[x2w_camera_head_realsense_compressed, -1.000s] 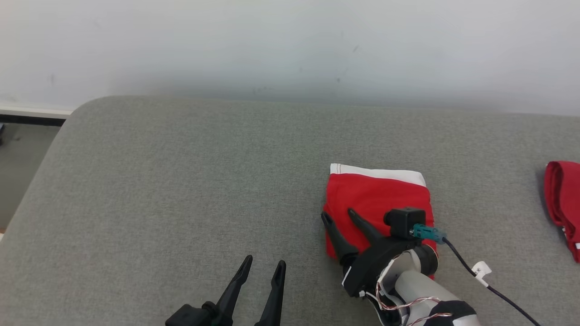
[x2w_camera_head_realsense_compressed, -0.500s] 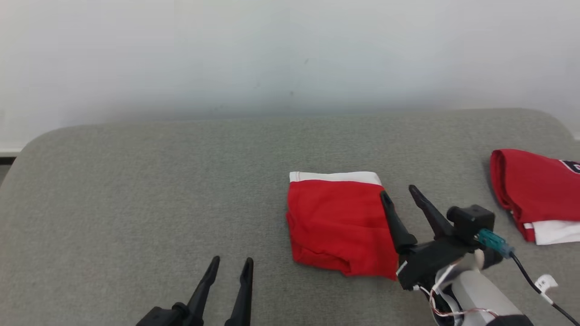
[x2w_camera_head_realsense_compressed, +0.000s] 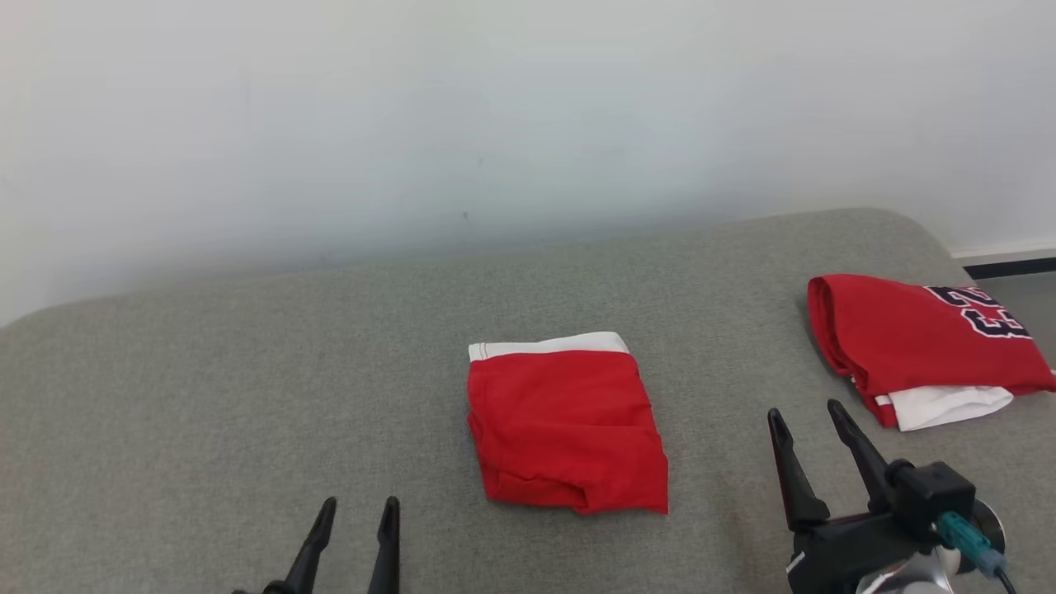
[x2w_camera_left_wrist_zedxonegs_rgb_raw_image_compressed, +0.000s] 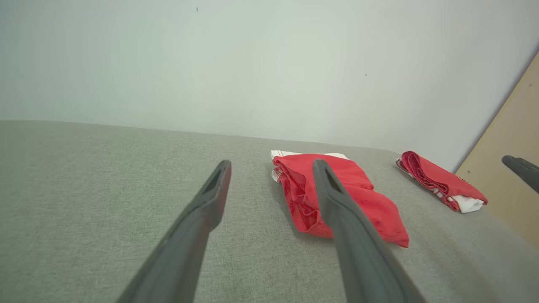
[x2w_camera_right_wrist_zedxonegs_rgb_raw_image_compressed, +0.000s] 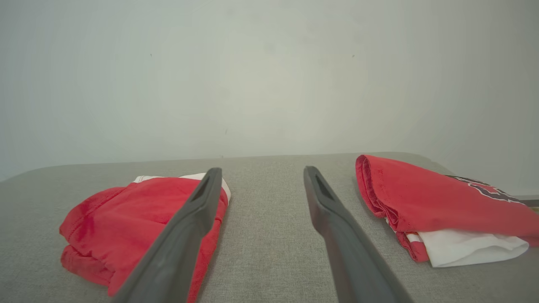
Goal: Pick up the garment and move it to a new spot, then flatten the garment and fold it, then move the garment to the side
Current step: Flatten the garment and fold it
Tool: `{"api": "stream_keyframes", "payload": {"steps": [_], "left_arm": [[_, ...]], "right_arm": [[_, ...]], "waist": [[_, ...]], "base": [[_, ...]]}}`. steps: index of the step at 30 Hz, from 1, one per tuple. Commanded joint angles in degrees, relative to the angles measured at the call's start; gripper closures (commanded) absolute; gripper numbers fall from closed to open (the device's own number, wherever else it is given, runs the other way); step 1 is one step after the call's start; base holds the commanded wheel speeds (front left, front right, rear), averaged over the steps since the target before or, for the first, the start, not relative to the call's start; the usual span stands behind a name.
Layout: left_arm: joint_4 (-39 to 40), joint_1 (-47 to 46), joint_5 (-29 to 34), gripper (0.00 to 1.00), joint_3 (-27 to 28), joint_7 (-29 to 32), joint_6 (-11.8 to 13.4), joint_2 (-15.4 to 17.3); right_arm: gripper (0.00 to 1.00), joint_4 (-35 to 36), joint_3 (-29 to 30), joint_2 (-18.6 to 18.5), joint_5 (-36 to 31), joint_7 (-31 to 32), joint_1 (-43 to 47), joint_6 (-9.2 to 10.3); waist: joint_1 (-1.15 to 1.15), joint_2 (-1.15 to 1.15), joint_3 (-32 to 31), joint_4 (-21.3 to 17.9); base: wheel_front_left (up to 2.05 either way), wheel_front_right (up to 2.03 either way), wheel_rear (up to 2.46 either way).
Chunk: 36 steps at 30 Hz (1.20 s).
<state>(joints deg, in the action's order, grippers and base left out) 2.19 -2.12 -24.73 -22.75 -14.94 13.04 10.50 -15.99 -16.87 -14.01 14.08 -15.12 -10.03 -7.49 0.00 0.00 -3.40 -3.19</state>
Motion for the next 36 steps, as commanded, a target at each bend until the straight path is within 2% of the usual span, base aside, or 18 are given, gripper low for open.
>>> {"api": "stream_keyframes", "payload": {"steps": [1,8,15,27,36], "left_arm": [[0.26,1.47,1.1,0.0,0.89,-0.31,-0.03,0.21],[2.04,5.19,5.52,0.0,5.33,-0.33,-1.74,-0.48],[3.03,9.09,10.01,0.0,10.03,-0.33,-5.64,-2.57],[1.72,13.2,15.0,0.0,15.36,-0.3,-11.5,-6.0],[0.82,13.27,16.14,0.0,17.24,-0.3,-13.35,-7.26]], "right_arm": [[0.0,1.34,0.41,0.42,-0.63,0.0,1.65,0.0],[0.0,7.06,1.55,0.61,-2.28,0.0,7.03,0.0],[0.0,10.86,1.56,0.4,-3.16,0.0,11.74,0.0],[0.0,12.04,1.36,1.26,-4.32,-0.01,15.72,0.0],[0.0,11.18,0.86,1.97,-3.85,0.0,15.28,0.0]], "waist": [[0.0,0.0,-0.91,-0.87],[0.0,0.0,-1.99,-1.35],[0.0,0.0,-3.12,-0.33],[0.0,0.0,-4.16,1.56],[0.0,0.0,-4.08,2.12]], "base": [[0.0,0.0,0.0],[0.0,0.0,0.0],[0.0,0.0,0.0],[0.0,0.0,0.0],[0.0,0.0,0.0]]}}
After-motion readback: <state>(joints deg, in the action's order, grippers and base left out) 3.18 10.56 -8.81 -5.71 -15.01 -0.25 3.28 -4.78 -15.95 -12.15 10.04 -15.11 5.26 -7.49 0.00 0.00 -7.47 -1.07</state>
